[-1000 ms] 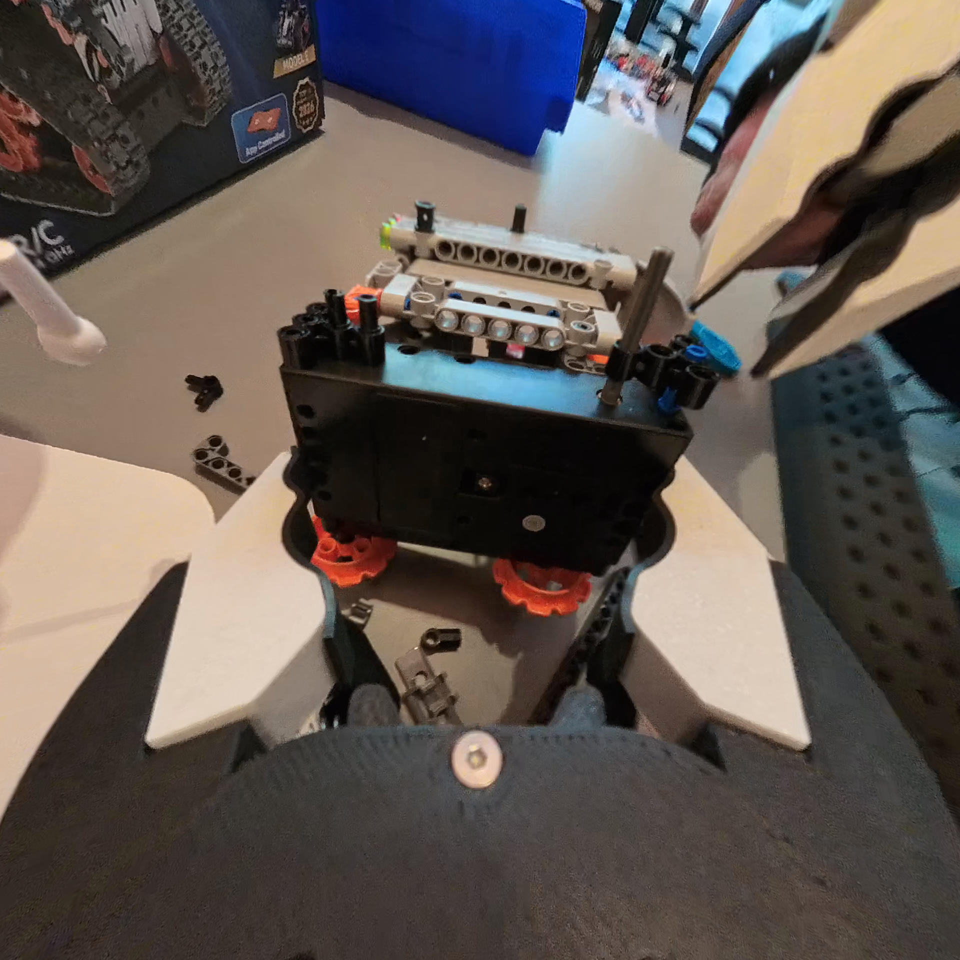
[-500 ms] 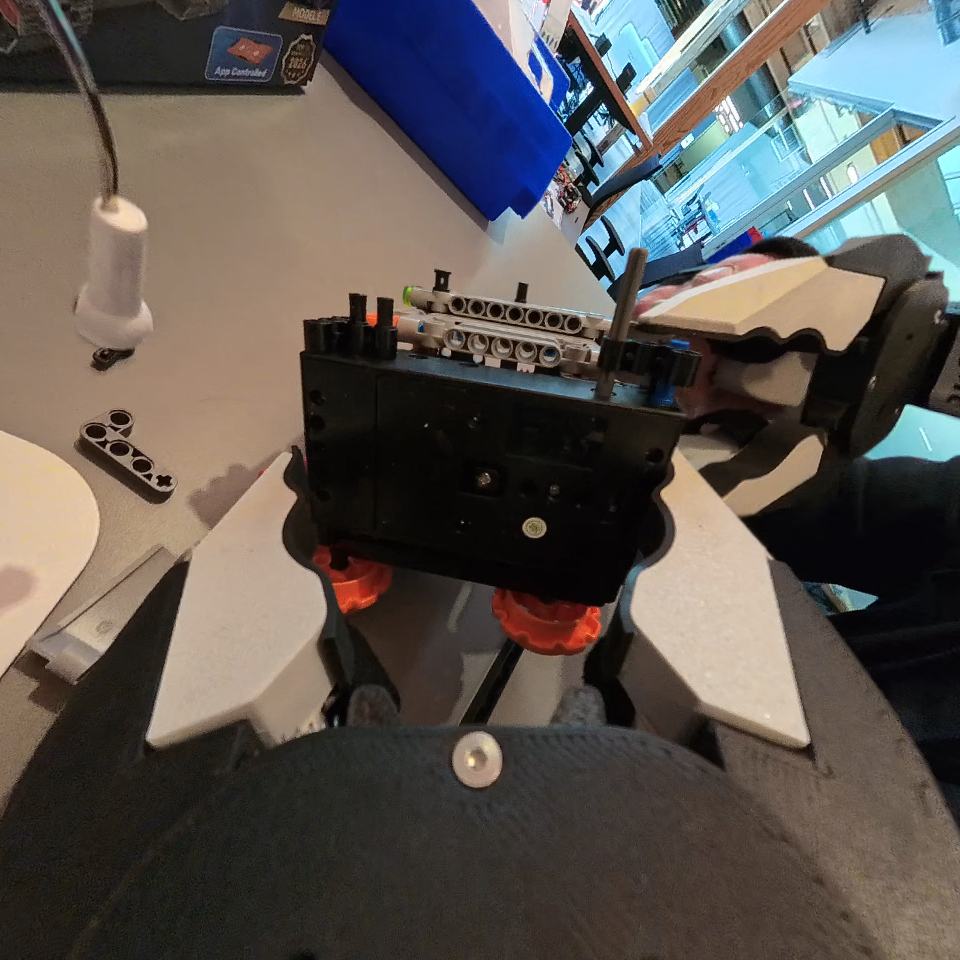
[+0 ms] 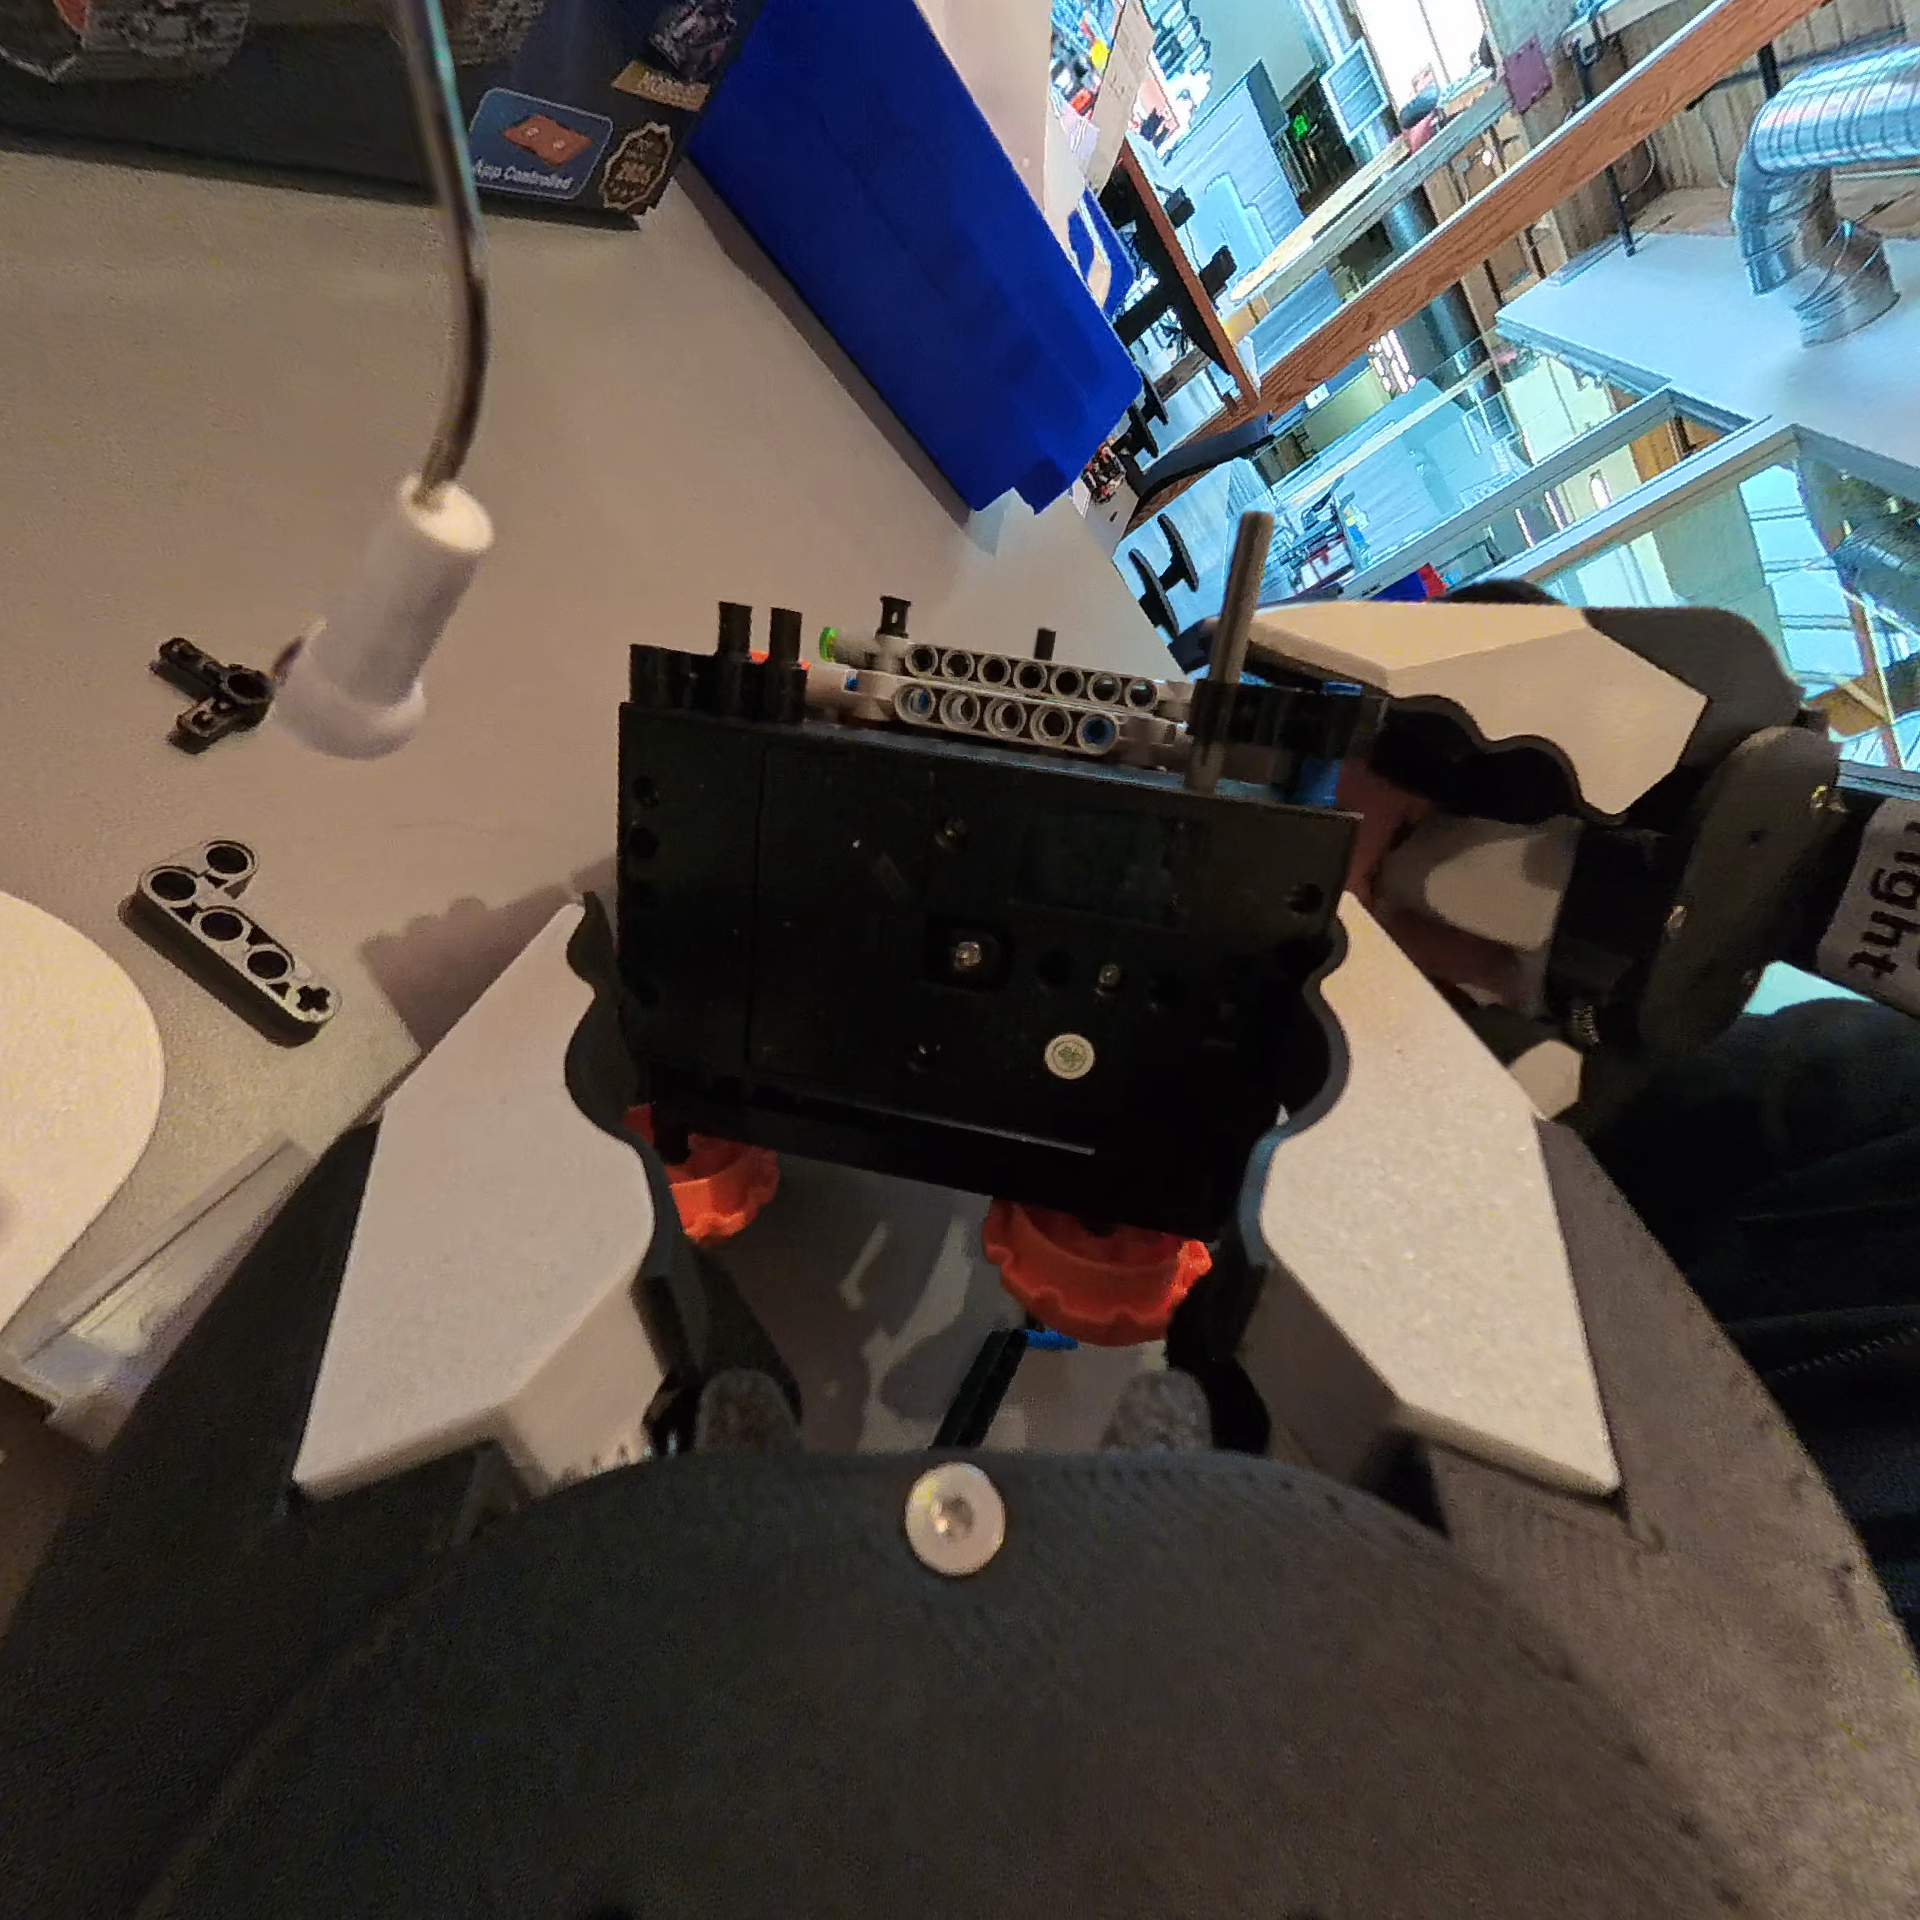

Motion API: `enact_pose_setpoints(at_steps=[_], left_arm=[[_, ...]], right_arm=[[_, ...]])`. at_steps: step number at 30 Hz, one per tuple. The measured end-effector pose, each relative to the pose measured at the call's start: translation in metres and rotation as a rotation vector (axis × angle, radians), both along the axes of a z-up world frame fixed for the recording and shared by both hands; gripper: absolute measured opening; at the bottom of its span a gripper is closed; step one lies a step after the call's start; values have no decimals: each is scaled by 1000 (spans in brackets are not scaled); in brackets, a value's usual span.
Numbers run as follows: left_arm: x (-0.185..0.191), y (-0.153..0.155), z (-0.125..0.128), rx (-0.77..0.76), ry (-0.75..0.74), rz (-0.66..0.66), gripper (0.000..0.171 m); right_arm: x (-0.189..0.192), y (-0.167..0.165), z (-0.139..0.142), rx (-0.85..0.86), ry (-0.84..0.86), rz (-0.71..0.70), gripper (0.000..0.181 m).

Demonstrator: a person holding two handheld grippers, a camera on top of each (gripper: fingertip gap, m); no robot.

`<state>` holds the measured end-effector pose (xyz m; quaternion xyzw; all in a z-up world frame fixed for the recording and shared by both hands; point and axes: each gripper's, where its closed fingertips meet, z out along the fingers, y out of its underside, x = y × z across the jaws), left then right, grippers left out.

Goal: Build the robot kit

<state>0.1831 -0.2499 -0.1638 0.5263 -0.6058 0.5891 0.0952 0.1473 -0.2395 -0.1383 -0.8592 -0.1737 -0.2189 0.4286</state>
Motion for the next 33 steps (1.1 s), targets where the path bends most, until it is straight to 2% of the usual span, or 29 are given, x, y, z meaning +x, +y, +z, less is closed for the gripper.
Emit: enact_pose_setpoints(at_steps=[3, 4, 23, 25, 29, 33], left_arm=[[1, 0, 0, -9, -3, 2, 127], [0, 0, 0, -9, -5, -4, 127], [4, 3, 1, -13, -20, 23, 127], [5, 1, 0, -10, -19, 28, 127], [6, 3, 1, -18, -15, 39, 126], [6, 1, 0, -12, -17, 34, 126]], right_arm=[[2, 0, 2, 4, 10, 7, 98], [3, 0, 5, 7, 9, 5, 88], [8, 0, 6, -37, -1, 24, 86], [5, -2, 14, -15, 7, 31, 85], [3, -1, 19, -1, -4, 32, 82], [9, -3, 18, 6, 5, 6, 71]])
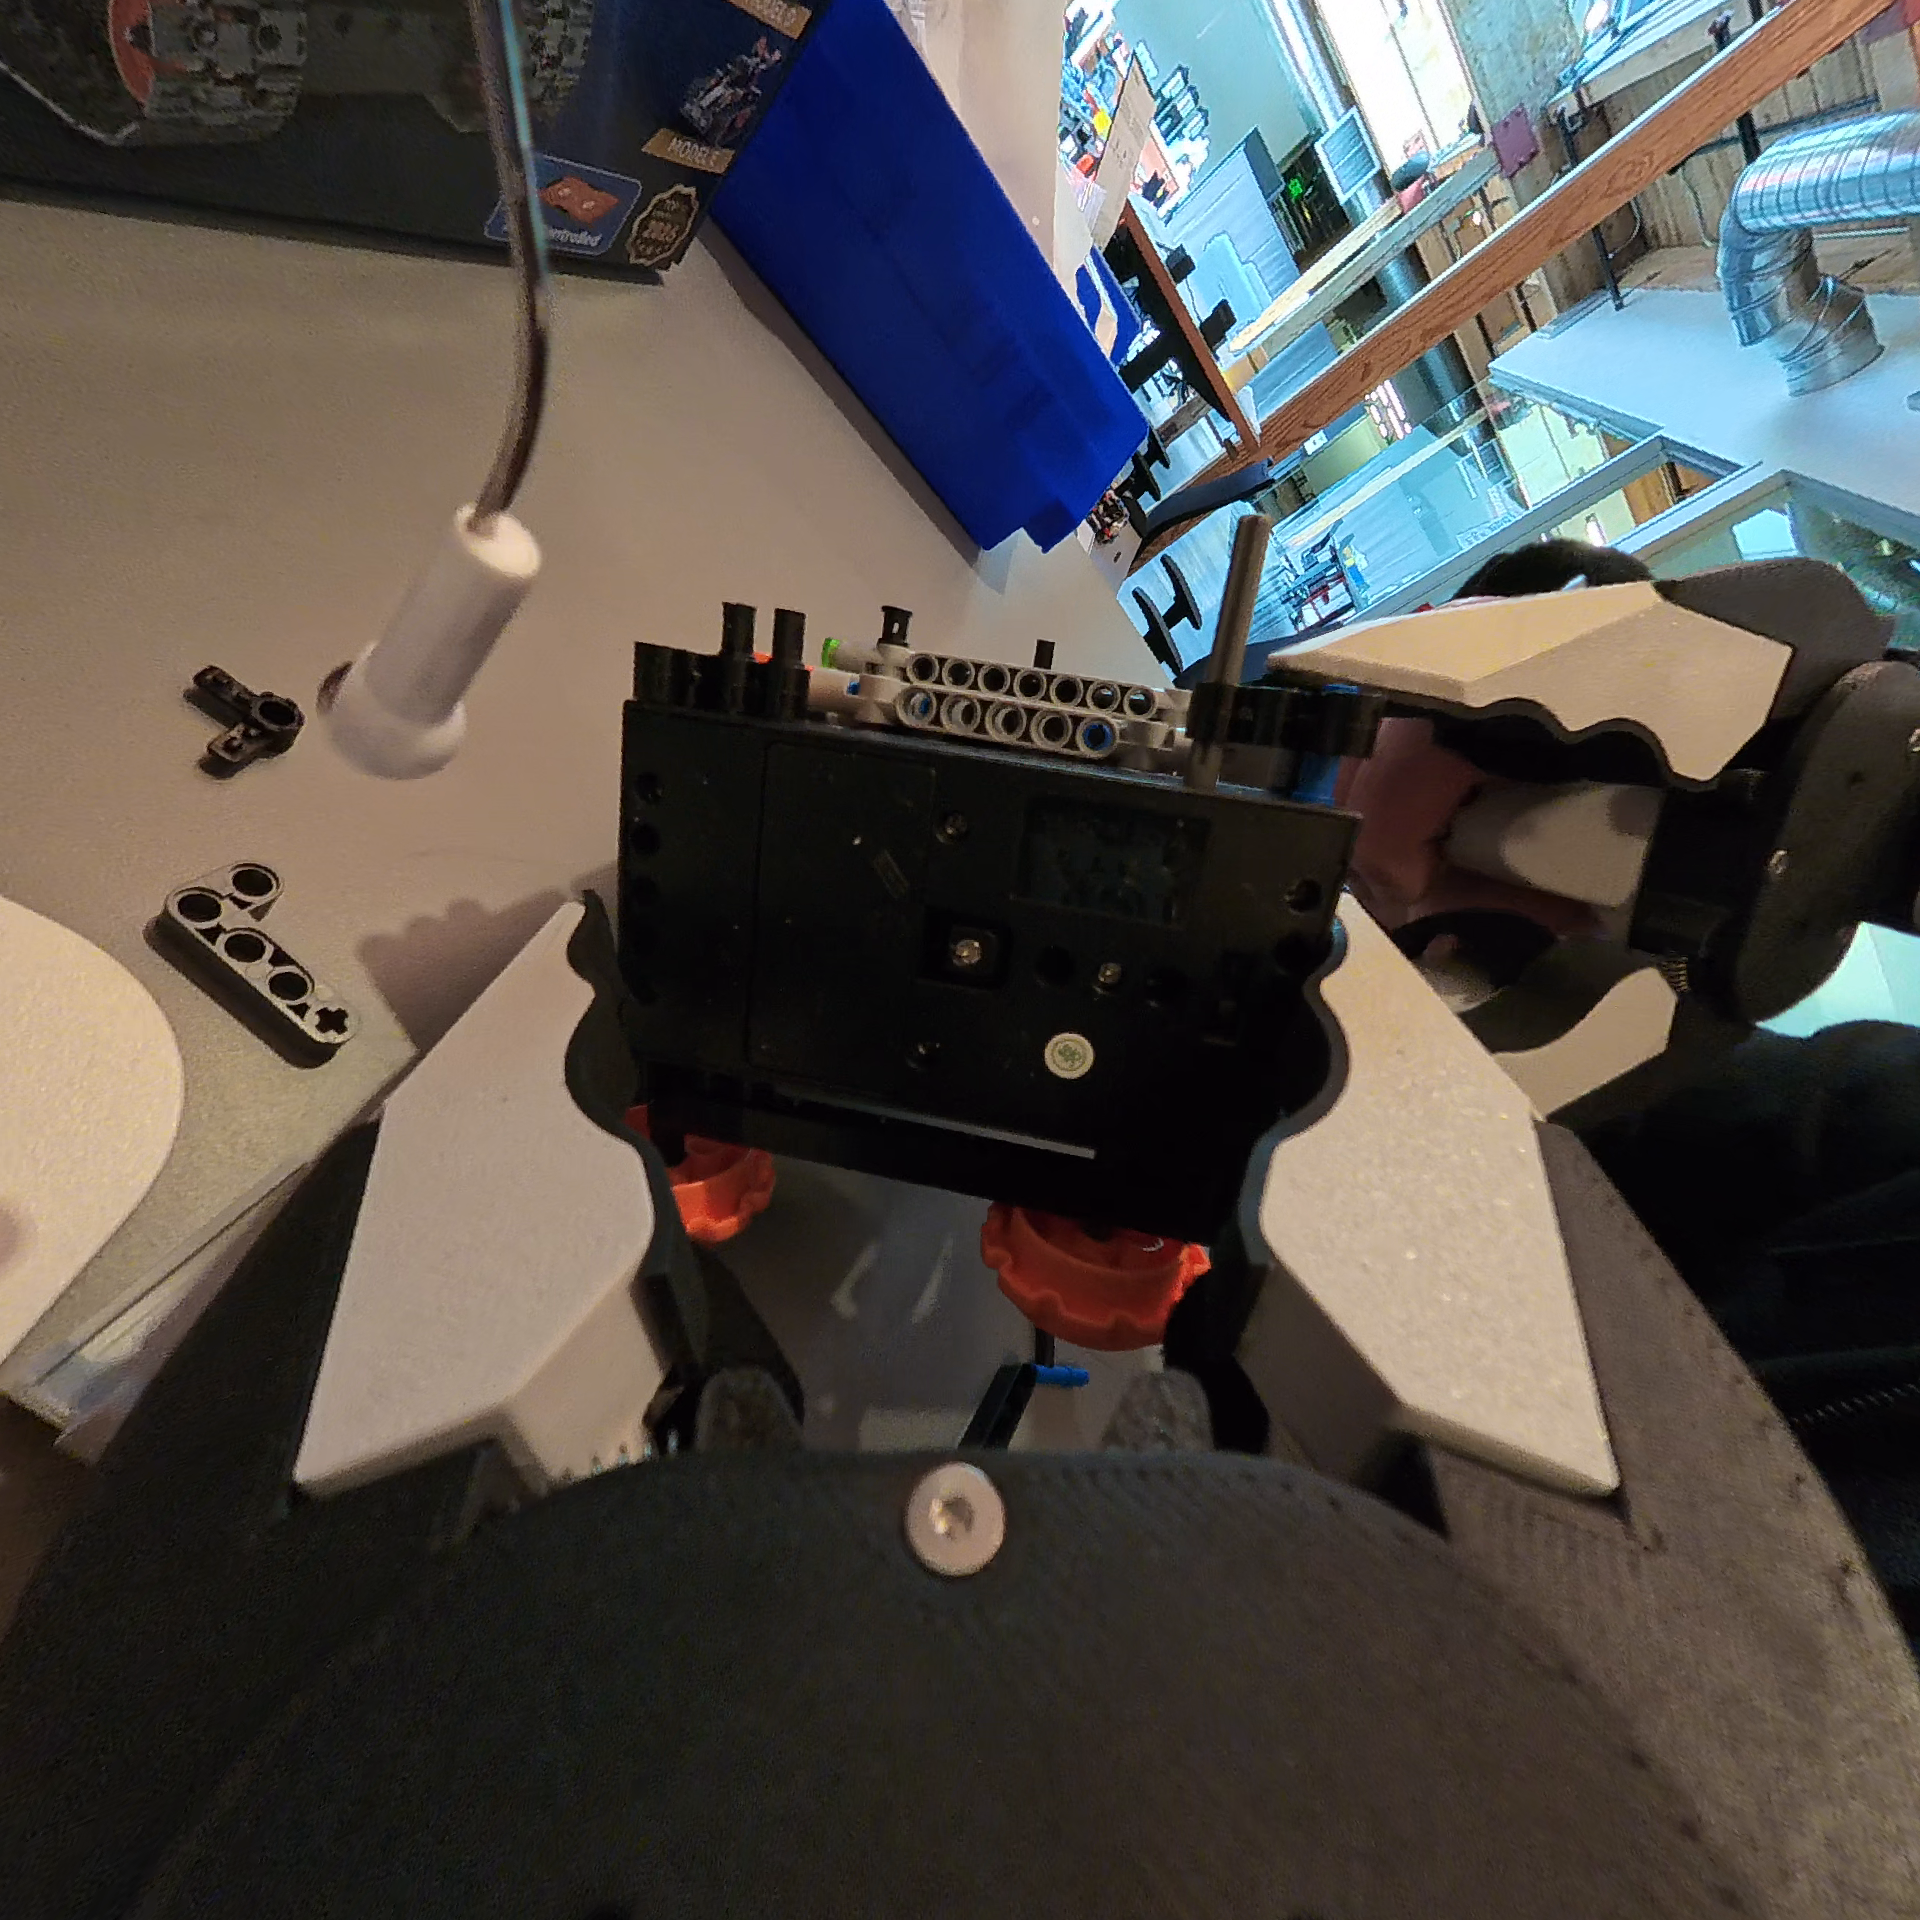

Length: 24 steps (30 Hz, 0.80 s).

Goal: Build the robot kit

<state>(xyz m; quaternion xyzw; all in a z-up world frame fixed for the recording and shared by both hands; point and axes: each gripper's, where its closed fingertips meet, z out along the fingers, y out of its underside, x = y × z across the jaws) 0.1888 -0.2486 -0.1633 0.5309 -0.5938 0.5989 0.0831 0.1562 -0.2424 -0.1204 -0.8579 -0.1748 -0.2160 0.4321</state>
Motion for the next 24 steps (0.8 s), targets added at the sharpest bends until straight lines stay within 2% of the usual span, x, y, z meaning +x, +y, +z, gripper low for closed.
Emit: enact_pose_setpoints(at_steps=[7, 8, 9, 24], left_arm=[[1, 1, 0, -13, -4, 9, 126], [1, 0, 0, -10, -8, 4, 126], [-1, -1, 0, -2, -23, -9, 128], [3, 2, 2, -27, -31, 12, 127]], right_arm=[[1, 1, 1, -24, -18, 10, 67], [1, 0, 5, -12, -25, 11, 47], [3, -2, 9, 0, -17, 17, 37], [5, 0, 8, -22, -48, 22, 37]])
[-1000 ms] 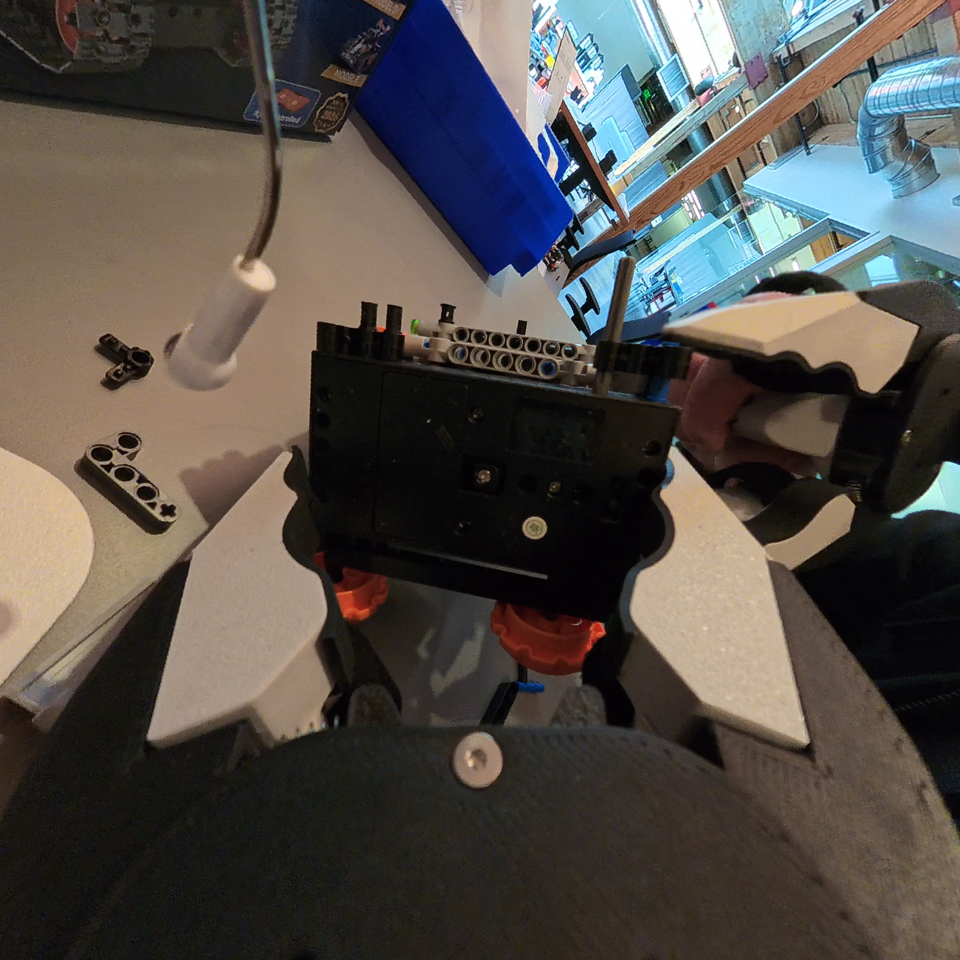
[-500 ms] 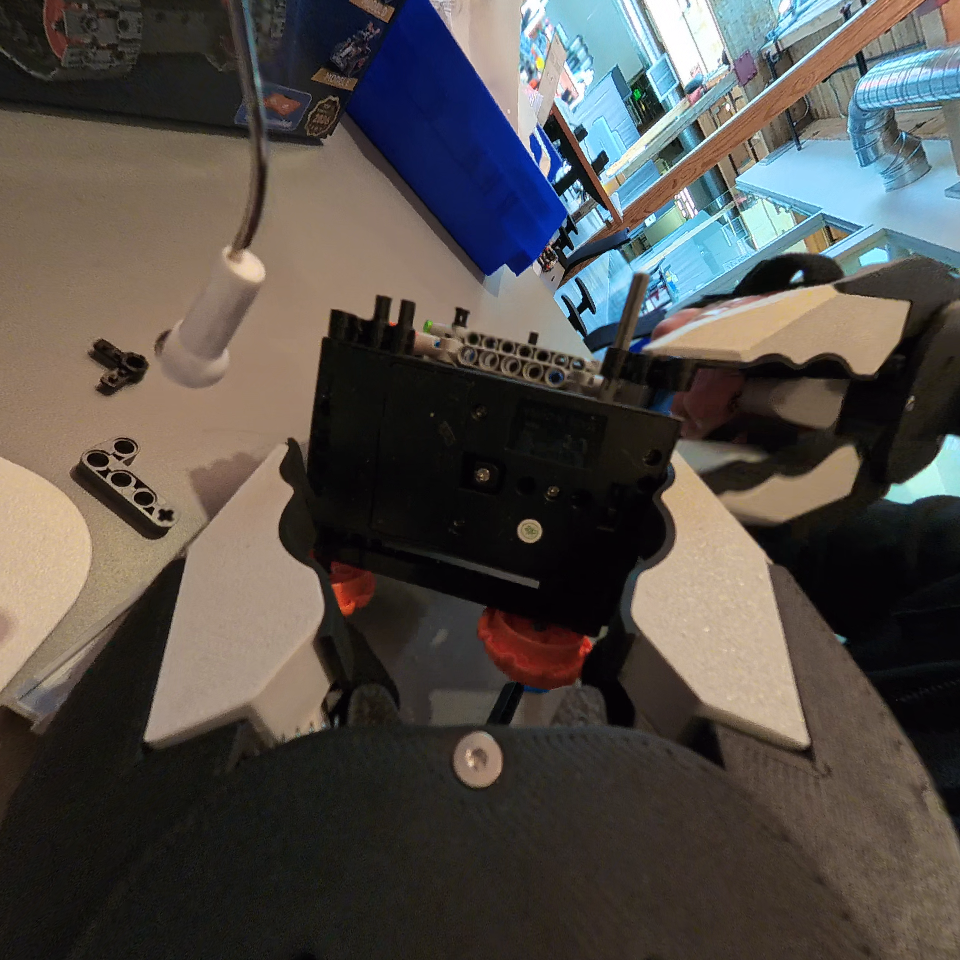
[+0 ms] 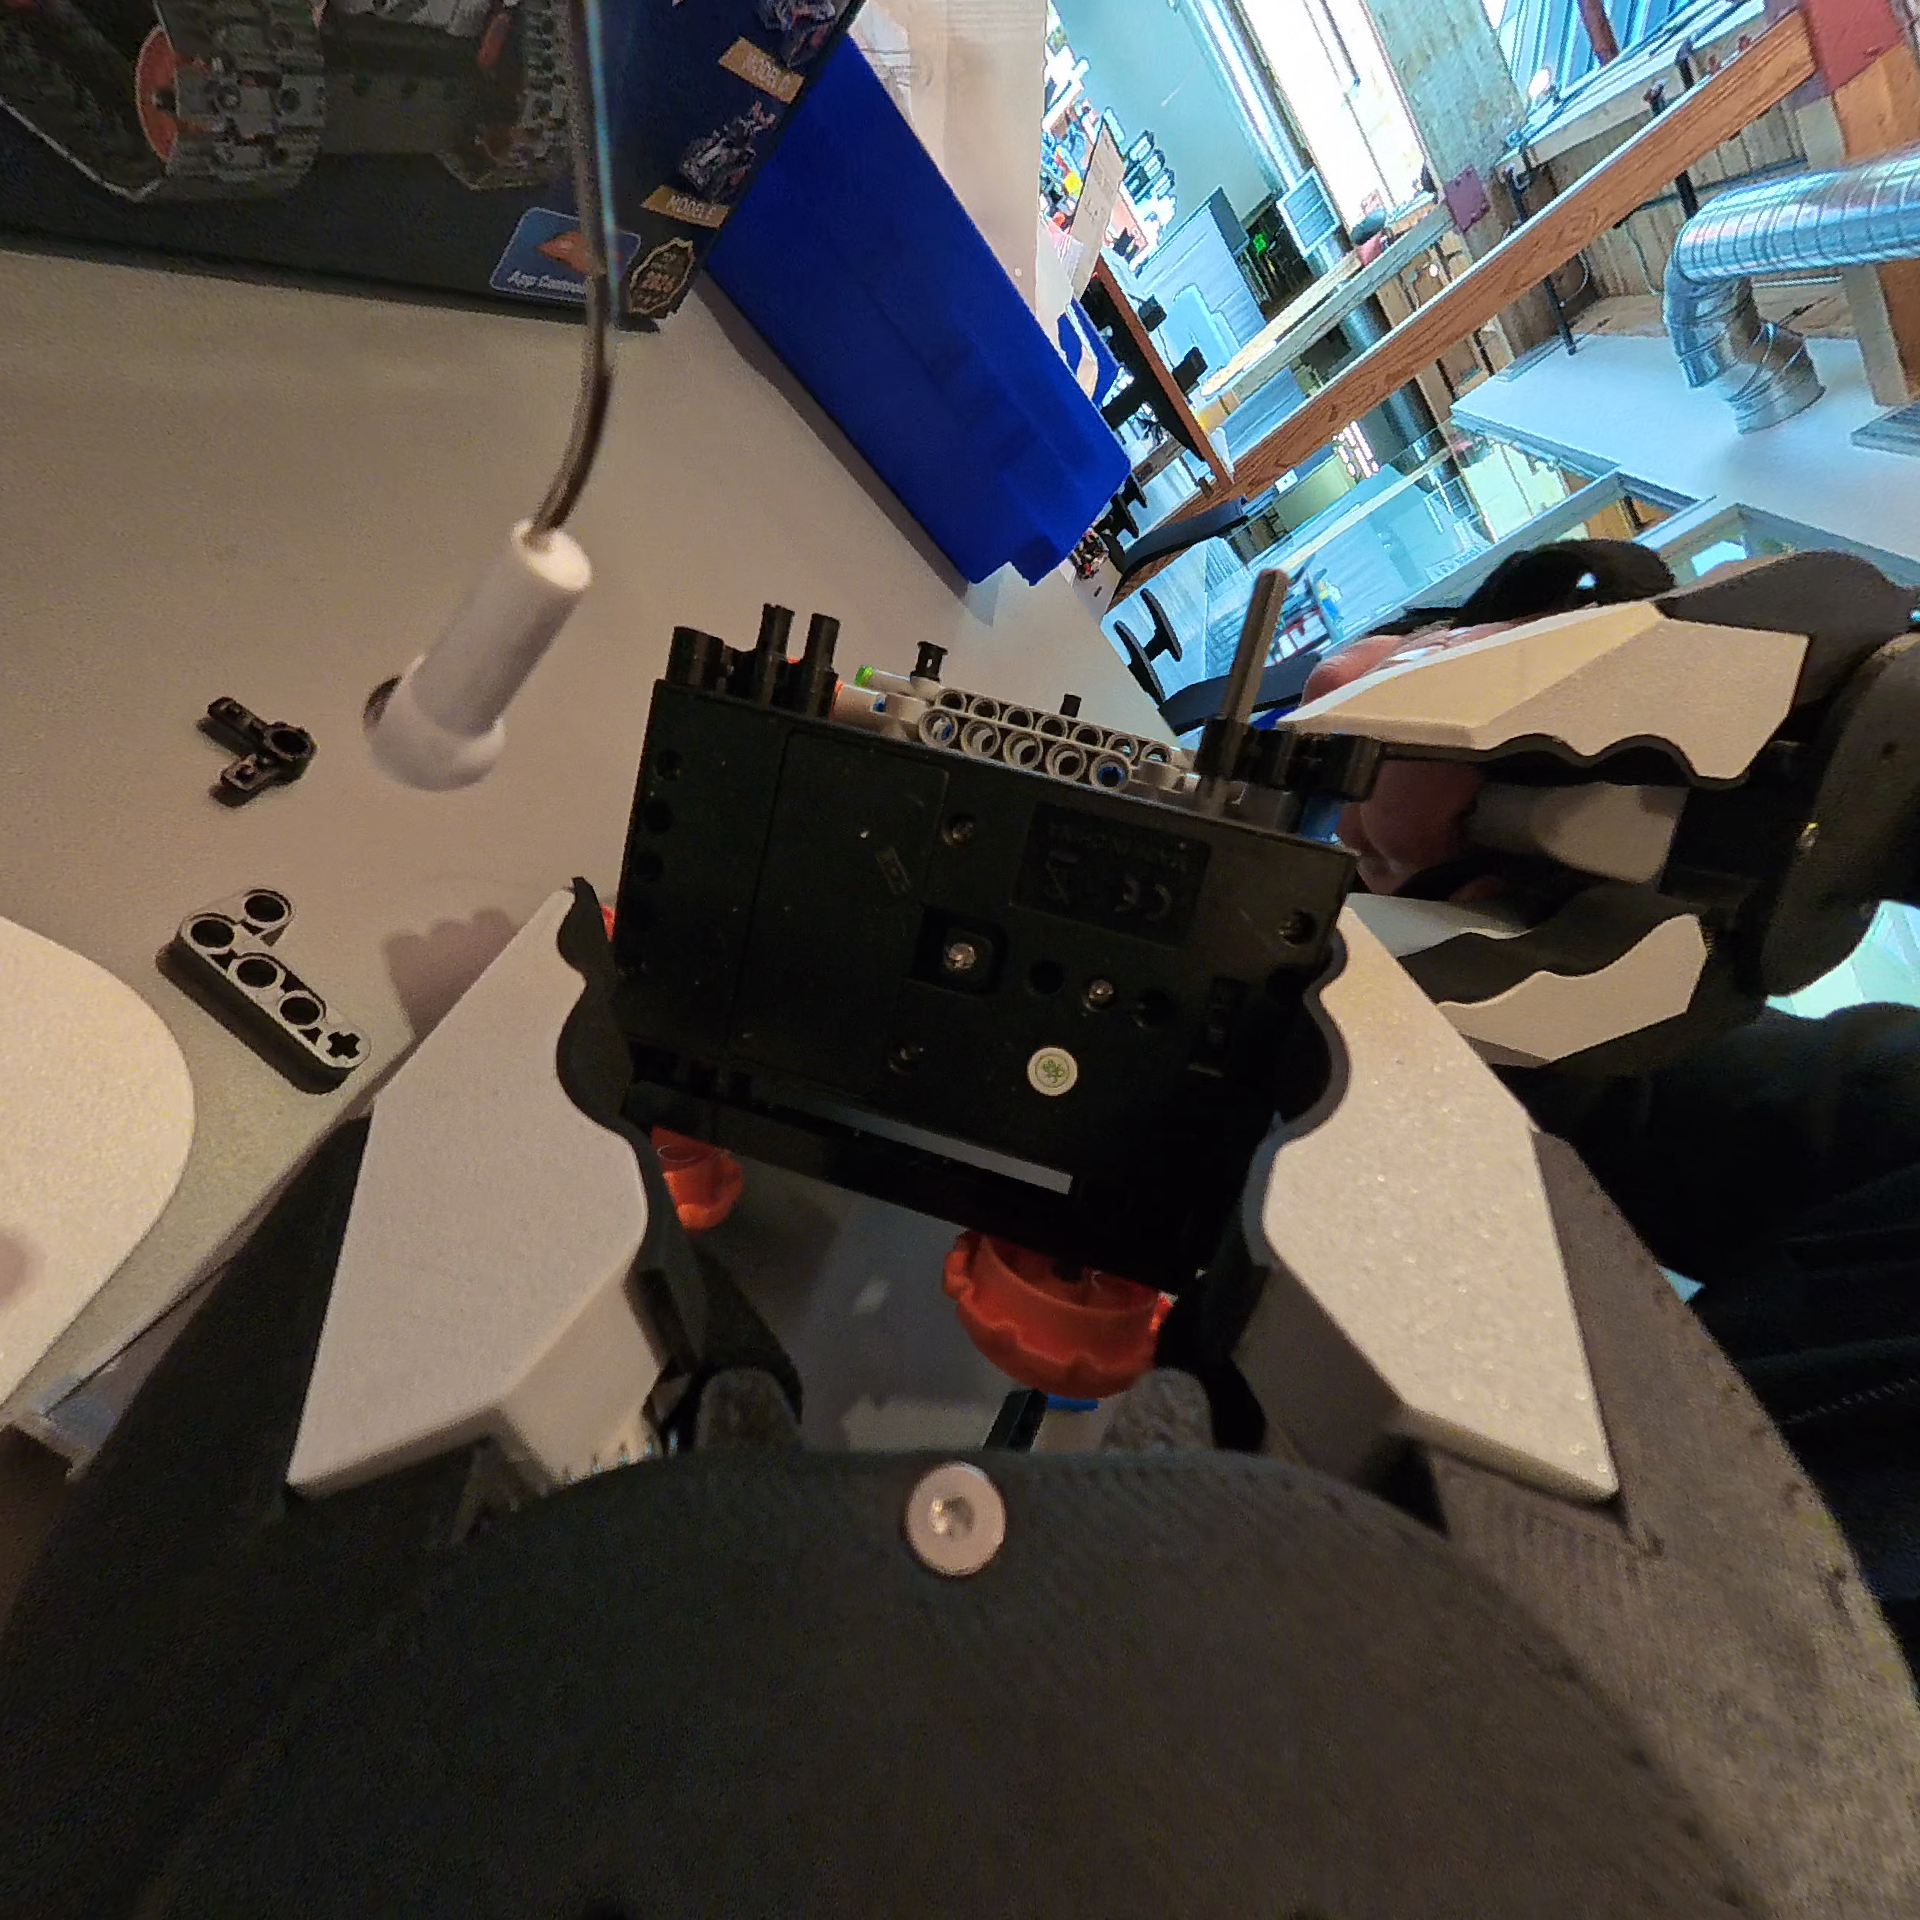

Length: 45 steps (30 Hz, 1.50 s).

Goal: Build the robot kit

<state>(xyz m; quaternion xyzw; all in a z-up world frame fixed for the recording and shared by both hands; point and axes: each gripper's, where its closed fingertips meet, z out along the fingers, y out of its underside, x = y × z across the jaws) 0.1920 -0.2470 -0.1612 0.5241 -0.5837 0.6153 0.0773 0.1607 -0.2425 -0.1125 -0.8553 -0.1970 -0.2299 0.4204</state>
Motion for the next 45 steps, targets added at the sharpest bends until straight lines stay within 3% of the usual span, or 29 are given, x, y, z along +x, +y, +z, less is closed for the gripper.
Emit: enact_pose_setpoints(at_steps=[5, 8, 12, 15, 24, 35, 45], left_arm=[[0, -1, 0, 18, 6, -2, 128], [1, -1, 0, 17, 4, 4, 128], [-2, -1, 0, 39, -26, -26, 128], [-11, -2, -1, 95, -74, -69, 127], [-27, -2, -9, 274, -205, -115, 127], [-27, -3, -13, 329, -261, -136, 127], [-20, 3, -4, 177, -172, -90, 126]], right_arm=[[3, -2, 1, -14, 96, 12, 43], [6, -6, 9, 24, 249, 40, 46], [5, -8, 25, 84, 456, 94, 12], [3, -13, 31, 100, 600, 126, 12], [-27, -14, 4, 36, 596, 189, 9], [-31, -13, -5, 20, 601, 219, 6], [-10, -8, 20, 117, 825, 185, 0]])
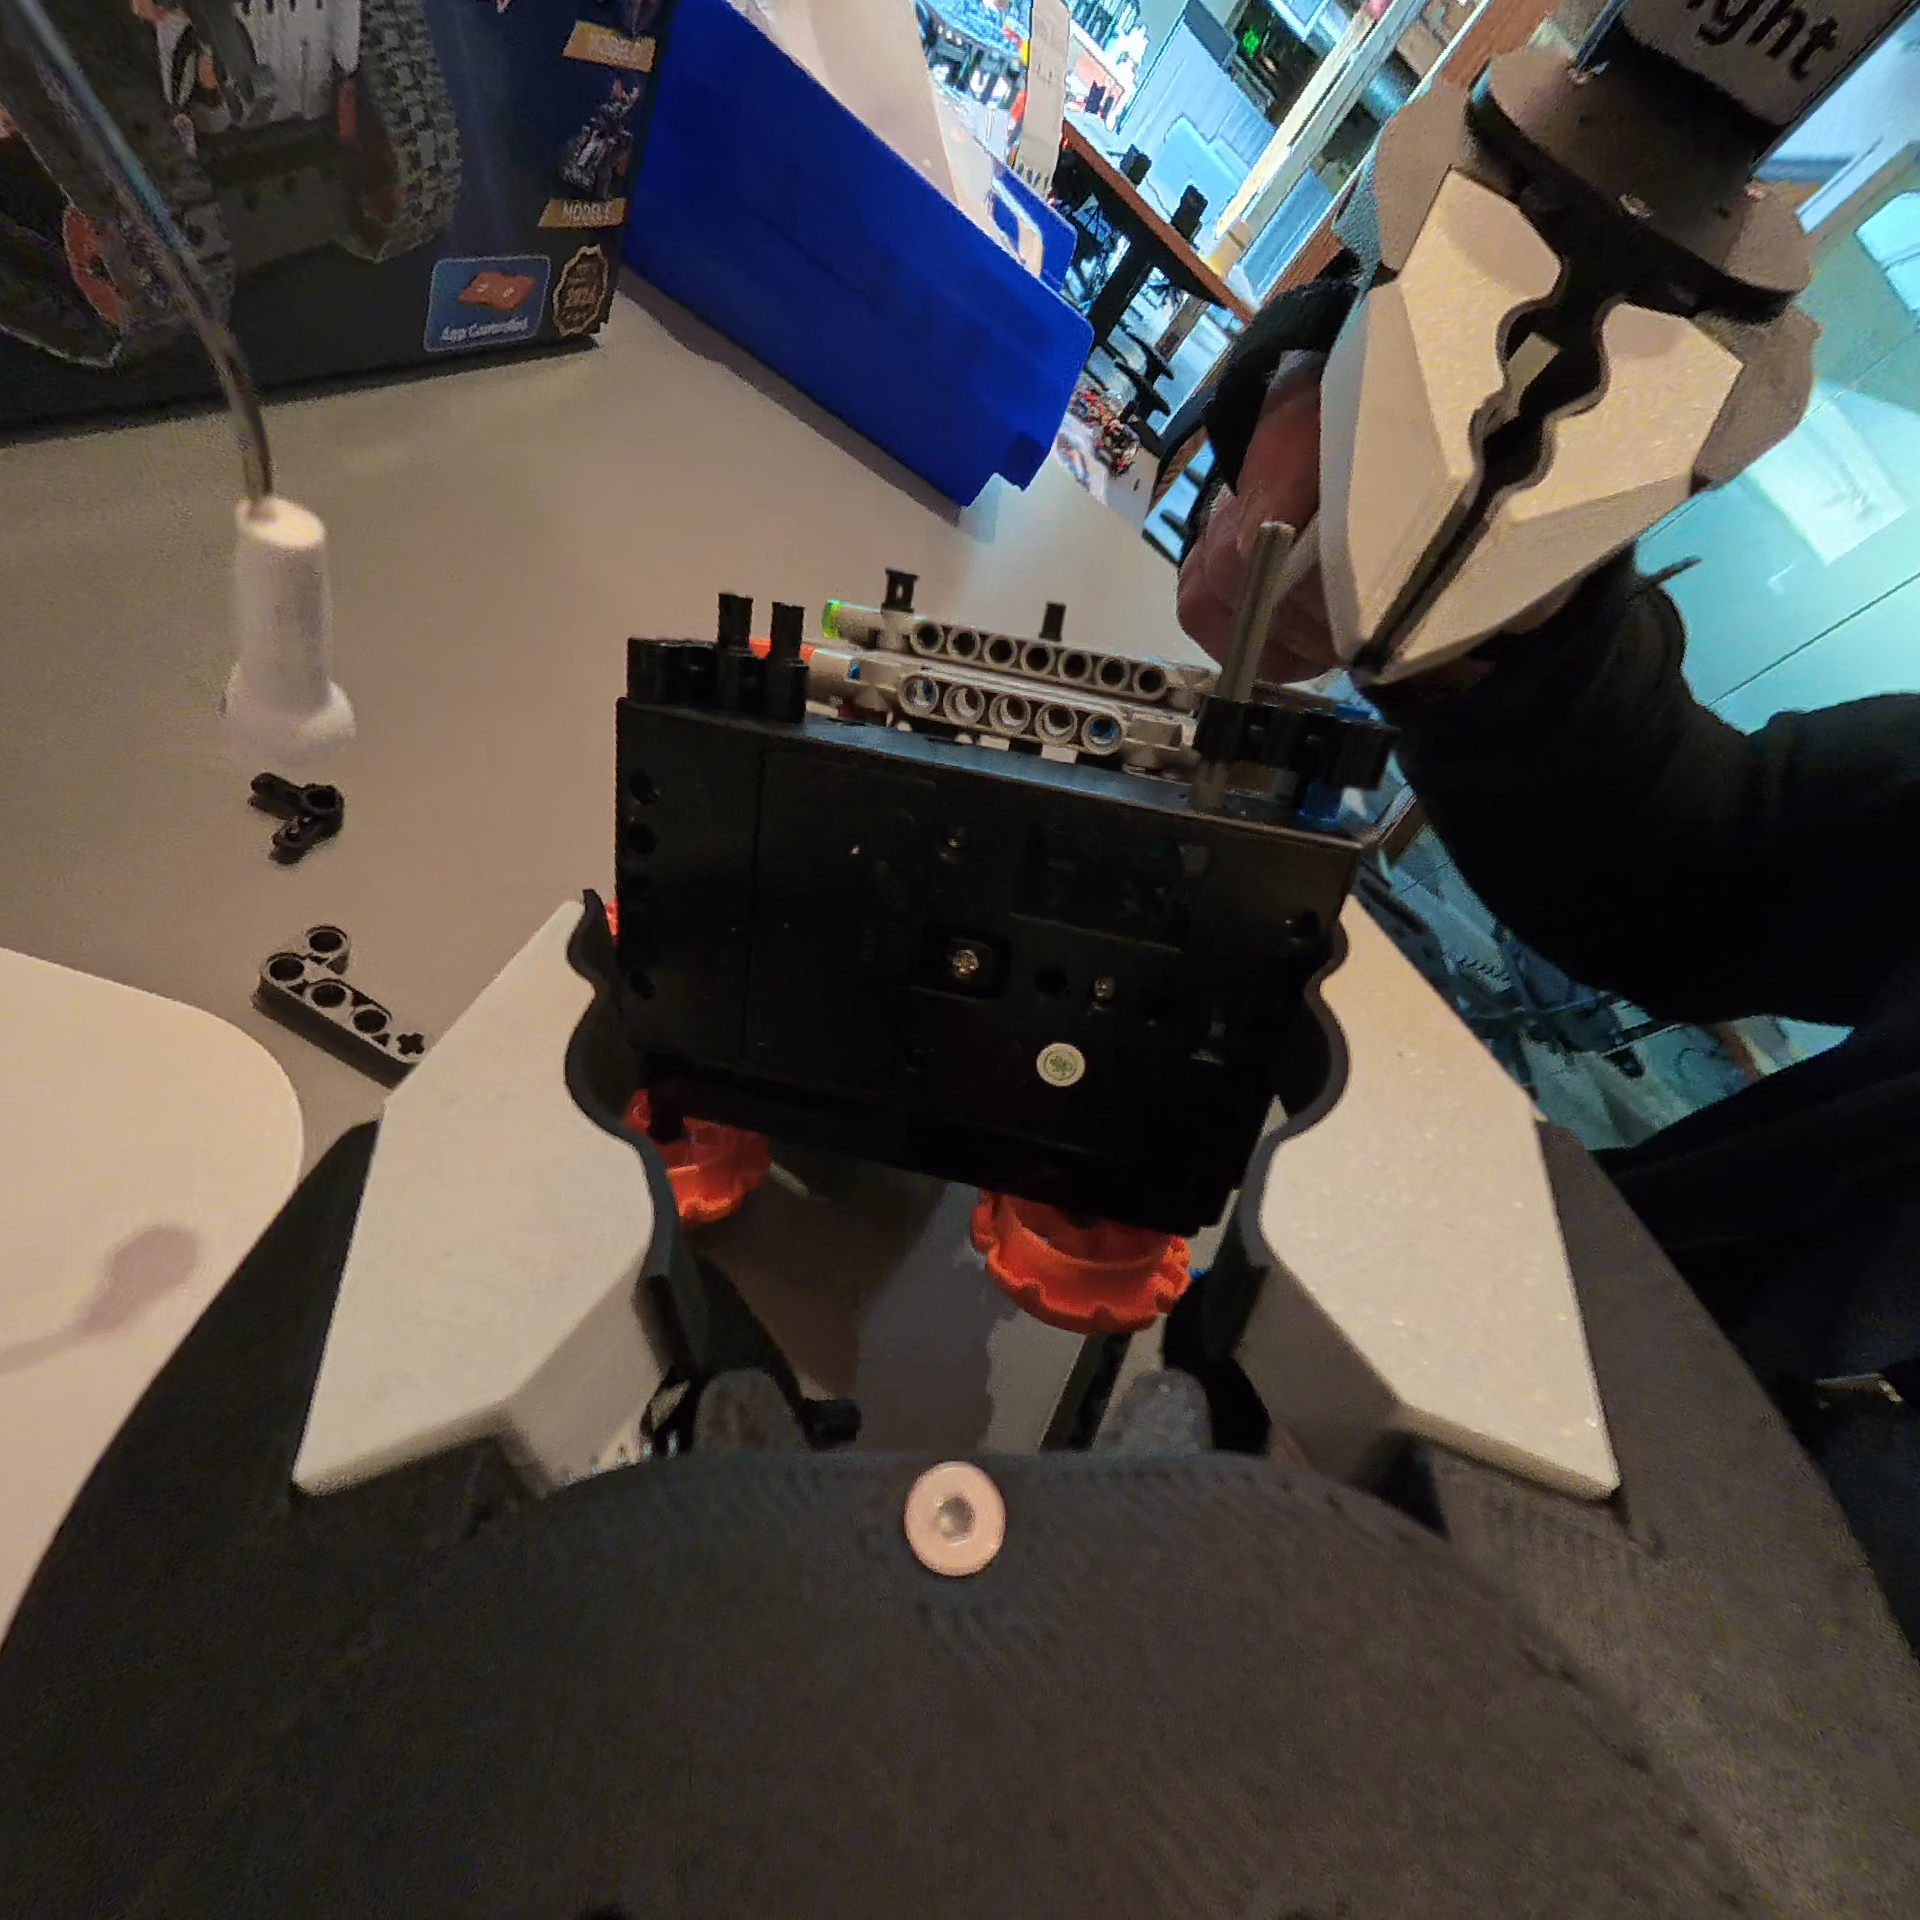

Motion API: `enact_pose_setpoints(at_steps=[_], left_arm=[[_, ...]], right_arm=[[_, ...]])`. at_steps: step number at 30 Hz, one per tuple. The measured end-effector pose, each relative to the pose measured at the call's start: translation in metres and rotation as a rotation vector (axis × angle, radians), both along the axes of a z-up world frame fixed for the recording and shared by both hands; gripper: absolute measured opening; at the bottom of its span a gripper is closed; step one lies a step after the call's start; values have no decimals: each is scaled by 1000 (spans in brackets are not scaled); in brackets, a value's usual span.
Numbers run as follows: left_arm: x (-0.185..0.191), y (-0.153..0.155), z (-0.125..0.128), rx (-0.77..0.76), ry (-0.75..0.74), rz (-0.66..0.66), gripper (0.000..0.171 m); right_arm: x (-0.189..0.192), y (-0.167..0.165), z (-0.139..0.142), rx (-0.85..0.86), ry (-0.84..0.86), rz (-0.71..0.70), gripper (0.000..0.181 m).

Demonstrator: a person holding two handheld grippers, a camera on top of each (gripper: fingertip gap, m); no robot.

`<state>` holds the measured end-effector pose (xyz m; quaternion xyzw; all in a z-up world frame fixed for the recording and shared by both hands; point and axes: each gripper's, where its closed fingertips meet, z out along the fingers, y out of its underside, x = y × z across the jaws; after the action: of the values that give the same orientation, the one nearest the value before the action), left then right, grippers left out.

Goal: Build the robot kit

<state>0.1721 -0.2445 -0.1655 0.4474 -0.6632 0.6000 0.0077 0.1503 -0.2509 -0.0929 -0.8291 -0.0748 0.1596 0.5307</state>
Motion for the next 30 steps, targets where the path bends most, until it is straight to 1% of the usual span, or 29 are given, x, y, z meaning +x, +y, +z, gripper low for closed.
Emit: enact_pose_setpoints(at_steps=[6, 9, 14, 19, 20, 24, 30], left_arm=[[2, 2, 2, -45, 39, 16, 127], [1, 2, 2, -41, 39, 12, 127], [0, 2, 2, -38, 35, 9, 127], [-1, 2, 1, -27, 31, -1, 127], [-1, 3, 1, -26, 30, -2, 126], [-1, 2, 1, -23, 31, -3, 127], [0, 4, 2, -24, 23, 3, 126]], right_arm=[[6, 5, -1, -26, 42, 2, 1], [1, 7, -3, -44, 49, 31, 6], [-3, 9, -6, -70, 31, 79, 5], [-4, 6, -12, -137, 30, 164, 9], [-5, 6, -12, -143, 22, 185, 6], [-9, 8, -15, -176, -22, 218, 6], [-7, 9, -15, -181, -89, 194, 4]])
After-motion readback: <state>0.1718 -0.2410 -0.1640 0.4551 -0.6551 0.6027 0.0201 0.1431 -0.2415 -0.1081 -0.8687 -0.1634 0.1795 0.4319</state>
